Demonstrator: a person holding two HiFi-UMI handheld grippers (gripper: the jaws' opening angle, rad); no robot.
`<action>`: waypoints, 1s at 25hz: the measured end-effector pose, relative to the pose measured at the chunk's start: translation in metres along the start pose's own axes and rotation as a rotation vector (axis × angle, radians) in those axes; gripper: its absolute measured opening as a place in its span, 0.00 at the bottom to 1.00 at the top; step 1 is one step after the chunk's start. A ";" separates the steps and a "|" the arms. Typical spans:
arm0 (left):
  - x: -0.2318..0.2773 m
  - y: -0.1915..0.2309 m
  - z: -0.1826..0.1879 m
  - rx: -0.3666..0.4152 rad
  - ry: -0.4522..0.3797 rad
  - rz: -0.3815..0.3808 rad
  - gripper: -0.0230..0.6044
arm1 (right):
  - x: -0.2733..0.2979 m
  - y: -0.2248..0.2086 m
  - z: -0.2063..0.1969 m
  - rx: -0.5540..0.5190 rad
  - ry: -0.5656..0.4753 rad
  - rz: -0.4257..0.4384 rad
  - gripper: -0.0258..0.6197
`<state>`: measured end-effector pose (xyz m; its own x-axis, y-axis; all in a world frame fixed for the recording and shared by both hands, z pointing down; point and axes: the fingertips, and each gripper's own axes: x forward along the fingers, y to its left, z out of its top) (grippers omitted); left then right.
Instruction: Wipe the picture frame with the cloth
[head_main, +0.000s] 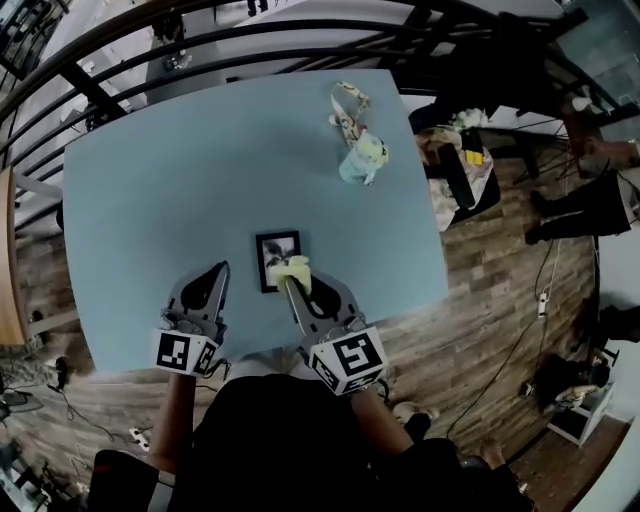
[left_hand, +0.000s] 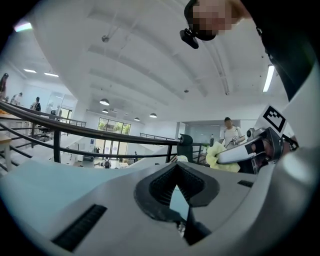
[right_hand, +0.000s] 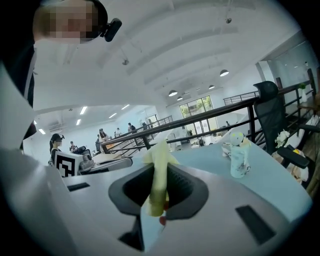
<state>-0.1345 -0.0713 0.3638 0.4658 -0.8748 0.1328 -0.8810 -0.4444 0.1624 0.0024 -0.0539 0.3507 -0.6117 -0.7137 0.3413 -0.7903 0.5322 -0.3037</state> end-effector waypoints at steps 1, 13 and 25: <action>0.003 0.002 -0.003 0.002 0.007 0.005 0.03 | 0.005 -0.002 -0.004 0.010 0.010 0.009 0.13; 0.035 0.008 -0.037 -0.039 0.065 0.001 0.03 | 0.067 -0.029 -0.058 0.072 0.137 0.036 0.13; 0.056 0.018 -0.057 -0.037 0.089 -0.032 0.03 | 0.120 -0.046 -0.143 0.131 0.301 -0.017 0.13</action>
<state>-0.1196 -0.1173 0.4302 0.5004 -0.8391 0.2135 -0.8628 -0.4628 0.2034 -0.0398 -0.0989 0.5332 -0.5973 -0.5449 0.5885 -0.8009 0.4443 -0.4014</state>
